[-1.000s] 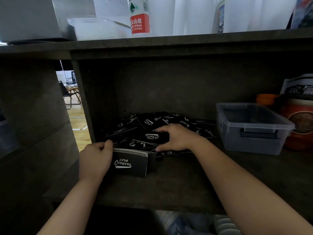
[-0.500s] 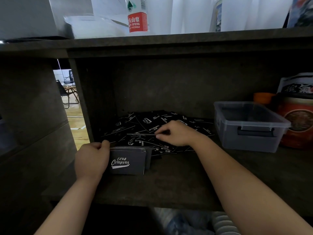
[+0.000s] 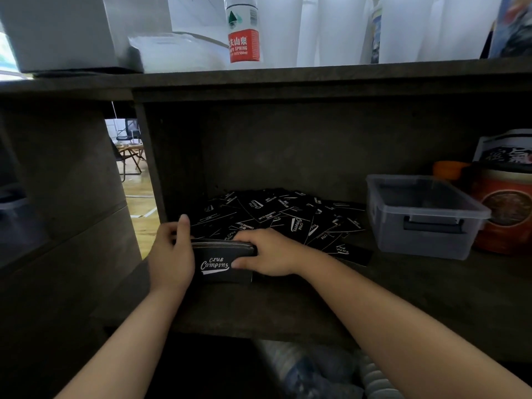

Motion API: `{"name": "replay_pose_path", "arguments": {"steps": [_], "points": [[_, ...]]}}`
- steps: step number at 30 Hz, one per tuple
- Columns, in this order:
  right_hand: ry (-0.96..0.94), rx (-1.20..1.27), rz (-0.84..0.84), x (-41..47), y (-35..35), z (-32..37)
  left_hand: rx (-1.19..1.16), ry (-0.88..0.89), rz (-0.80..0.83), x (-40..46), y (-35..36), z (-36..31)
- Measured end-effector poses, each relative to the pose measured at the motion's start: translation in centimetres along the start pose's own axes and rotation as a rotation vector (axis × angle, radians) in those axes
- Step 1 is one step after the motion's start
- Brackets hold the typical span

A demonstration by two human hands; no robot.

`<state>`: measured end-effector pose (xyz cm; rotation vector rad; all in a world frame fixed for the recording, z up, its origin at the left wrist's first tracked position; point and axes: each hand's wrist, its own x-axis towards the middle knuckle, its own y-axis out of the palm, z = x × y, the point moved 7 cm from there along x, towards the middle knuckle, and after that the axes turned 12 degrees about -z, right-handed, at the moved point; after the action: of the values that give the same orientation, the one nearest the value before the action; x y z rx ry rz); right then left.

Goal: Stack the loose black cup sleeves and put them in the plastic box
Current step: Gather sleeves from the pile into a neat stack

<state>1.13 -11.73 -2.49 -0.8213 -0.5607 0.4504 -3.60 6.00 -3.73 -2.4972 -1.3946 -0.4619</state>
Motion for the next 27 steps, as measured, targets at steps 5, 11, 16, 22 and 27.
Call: {"name": "replay_pose_path", "arguments": {"steps": [5, 11, 16, 22, 27], "points": [[0.037, -0.177, -0.205, -2.3, 0.3, 0.6, -0.23, -0.283, -0.125, -2.2, 0.2, 1.4], [0.22, 0.004, -0.654, -7.2, -1.4, -0.6, -0.311, -0.245, 0.004, -7.6, 2.5, -0.9], [0.1, -0.208, -0.569, -10.4, -2.8, -1.4, -0.206, -0.168, 0.213, -10.0, 4.0, -2.7], [0.151, -0.205, -0.65, -12.8, -7.5, -4.7, 0.018, 0.195, 0.484, -7.5, 7.5, -6.7], [0.194, -0.23, -0.666, -13.3, -7.9, -6.0, 0.377, 0.756, 0.404, -6.1, 12.4, -6.6]]}}
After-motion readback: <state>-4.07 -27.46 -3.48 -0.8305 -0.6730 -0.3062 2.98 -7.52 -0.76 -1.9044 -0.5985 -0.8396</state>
